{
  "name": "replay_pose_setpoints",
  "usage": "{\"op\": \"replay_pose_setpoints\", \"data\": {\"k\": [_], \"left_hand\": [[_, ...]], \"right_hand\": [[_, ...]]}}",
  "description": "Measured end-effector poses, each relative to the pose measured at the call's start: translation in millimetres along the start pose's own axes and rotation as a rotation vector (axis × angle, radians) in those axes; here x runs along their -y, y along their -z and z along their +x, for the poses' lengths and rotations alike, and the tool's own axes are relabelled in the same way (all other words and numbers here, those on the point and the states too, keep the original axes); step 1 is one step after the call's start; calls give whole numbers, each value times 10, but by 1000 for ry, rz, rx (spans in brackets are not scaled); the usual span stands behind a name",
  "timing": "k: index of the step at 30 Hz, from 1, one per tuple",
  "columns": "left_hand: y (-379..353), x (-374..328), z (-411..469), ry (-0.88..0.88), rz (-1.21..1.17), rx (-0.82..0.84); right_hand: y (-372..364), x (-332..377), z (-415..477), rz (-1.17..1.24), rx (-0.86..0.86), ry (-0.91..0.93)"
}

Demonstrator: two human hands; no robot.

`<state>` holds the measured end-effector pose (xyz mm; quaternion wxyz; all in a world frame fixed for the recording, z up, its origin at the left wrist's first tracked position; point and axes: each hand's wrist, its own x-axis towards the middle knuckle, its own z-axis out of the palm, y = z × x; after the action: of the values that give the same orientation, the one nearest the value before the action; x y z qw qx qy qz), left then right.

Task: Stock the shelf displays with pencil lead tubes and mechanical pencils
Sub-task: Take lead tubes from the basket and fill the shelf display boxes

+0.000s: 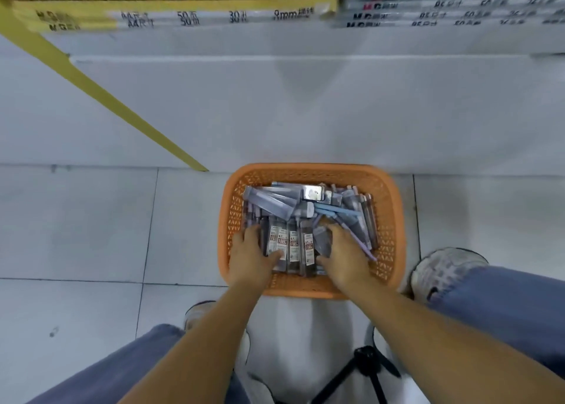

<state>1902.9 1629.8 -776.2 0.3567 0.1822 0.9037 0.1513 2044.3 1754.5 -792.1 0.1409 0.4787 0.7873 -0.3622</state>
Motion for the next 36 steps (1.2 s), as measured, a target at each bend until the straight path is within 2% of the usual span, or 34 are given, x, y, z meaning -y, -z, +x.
{"op": "replay_pose_setpoints", "data": {"k": [4,7,12,15,18,23,26,36], "left_hand": [[-44,-12,59,62,-132,28],[-17,0,84,95,-195,35],[-7,22,85,90,-265,17],[-29,29,51,39,-304,-34],[-56,43,0,-48,-218,-57],[-127,25,-42,-75,-70,-70],[-154,-6,-25,-35,-10,-48],[-72,-67,84,117,-227,37]], "right_hand": [[10,-80,38,127,31,16],[31,-117,-7,205,-21,-33],[-34,44,-3,530,45,-127],[-139,217,33,480,1,-175],[-201,275,43,478,-88,-197],[-164,163,79,553,-50,-260],[-74,55,86,581,30,-262],[162,-53,48,812,134,-296]]}}
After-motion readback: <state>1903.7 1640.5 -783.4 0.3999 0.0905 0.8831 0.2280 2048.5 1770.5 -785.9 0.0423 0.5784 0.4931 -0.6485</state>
